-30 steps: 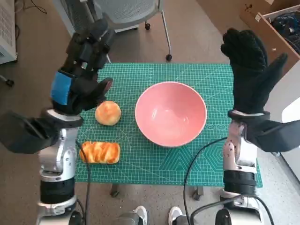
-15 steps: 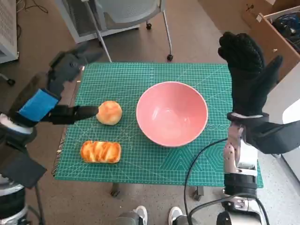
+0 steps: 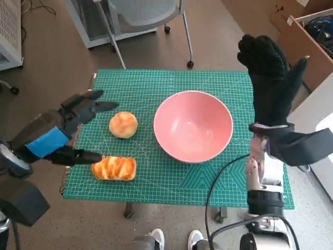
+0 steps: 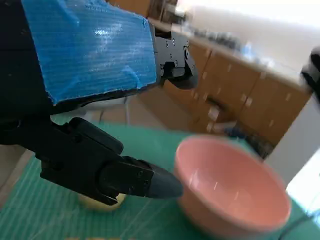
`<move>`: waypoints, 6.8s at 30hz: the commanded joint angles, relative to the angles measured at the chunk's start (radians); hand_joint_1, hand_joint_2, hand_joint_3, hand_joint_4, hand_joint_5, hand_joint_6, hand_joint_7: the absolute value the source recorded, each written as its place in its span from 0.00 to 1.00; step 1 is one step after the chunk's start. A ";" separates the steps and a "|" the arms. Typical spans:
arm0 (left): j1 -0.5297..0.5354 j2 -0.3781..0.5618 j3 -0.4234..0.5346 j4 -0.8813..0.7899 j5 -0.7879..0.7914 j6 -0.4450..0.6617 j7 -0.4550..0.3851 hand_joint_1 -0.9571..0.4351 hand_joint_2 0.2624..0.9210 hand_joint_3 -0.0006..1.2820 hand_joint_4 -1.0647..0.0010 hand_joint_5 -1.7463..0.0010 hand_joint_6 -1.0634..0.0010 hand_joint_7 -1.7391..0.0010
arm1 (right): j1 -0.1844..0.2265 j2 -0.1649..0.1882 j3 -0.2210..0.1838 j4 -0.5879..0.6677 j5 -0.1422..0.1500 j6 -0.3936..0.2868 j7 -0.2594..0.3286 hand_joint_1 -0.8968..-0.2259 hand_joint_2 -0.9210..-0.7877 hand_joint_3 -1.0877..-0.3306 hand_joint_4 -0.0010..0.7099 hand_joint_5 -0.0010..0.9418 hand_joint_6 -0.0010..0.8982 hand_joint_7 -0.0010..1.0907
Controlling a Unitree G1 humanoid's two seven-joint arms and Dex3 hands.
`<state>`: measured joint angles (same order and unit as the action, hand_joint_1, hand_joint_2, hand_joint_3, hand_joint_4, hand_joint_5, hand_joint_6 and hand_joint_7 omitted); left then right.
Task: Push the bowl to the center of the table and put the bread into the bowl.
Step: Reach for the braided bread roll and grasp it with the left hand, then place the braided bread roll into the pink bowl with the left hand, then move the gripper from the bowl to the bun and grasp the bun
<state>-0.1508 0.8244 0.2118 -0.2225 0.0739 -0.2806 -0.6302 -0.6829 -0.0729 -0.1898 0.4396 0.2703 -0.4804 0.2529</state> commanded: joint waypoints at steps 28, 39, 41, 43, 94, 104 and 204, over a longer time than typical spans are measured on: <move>0.096 -0.069 -0.231 0.259 0.249 -0.138 0.106 0.34 0.91 0.00 0.80 1.00 0.72 0.92 | -0.012 0.005 -0.005 0.066 0.046 -0.006 0.065 0.41 0.00 0.51 0.39 0.01 0.17 0.39; 0.045 -0.123 -0.324 0.421 0.353 -0.156 0.213 0.49 0.89 0.00 0.64 0.98 0.57 0.94 | -0.005 0.000 -0.007 0.054 0.041 -0.006 0.061 0.42 0.00 0.52 0.39 0.00 0.17 0.38; 0.039 -0.129 -0.340 0.441 0.372 -0.151 0.229 0.55 0.89 0.00 0.55 0.97 0.51 0.93 | -0.002 0.000 -0.006 0.049 0.038 -0.006 0.057 0.42 0.00 0.52 0.39 0.00 0.17 0.38; 0.035 -0.128 -0.354 0.452 0.388 -0.150 0.241 0.61 0.91 0.00 0.42 0.95 0.41 0.91 | 0.000 0.000 -0.005 0.044 0.034 -0.006 0.054 0.42 0.00 0.52 0.39 0.00 0.17 0.38; -0.484 -0.456 -0.369 0.273 0.145 0.005 0.270 0.69 1.00 0.03 0.34 0.35 0.37 0.34 | 0.011 -0.013 0.030 0.091 0.016 -0.037 0.088 0.42 0.00 0.55 0.40 0.00 0.18 0.38; -0.571 -0.555 -0.446 0.477 0.176 -0.068 0.284 0.69 1.00 0.05 0.37 0.33 0.38 0.33 | 0.044 -0.033 0.035 0.052 0.012 -0.026 0.090 0.44 0.00 0.55 0.39 0.00 0.18 0.37; -0.544 -0.246 -0.452 0.729 0.358 0.218 0.155 0.45 0.82 0.00 0.90 1.00 0.74 0.97 | 0.051 -0.061 0.018 0.040 -0.006 -0.015 0.076 0.42 0.00 0.52 0.40 0.01 0.18 0.40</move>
<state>-0.6593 0.5902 -0.2141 0.4416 0.4140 -0.0617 -0.4735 -0.6543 -0.1226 -0.1691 0.4842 0.2699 -0.5119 0.3273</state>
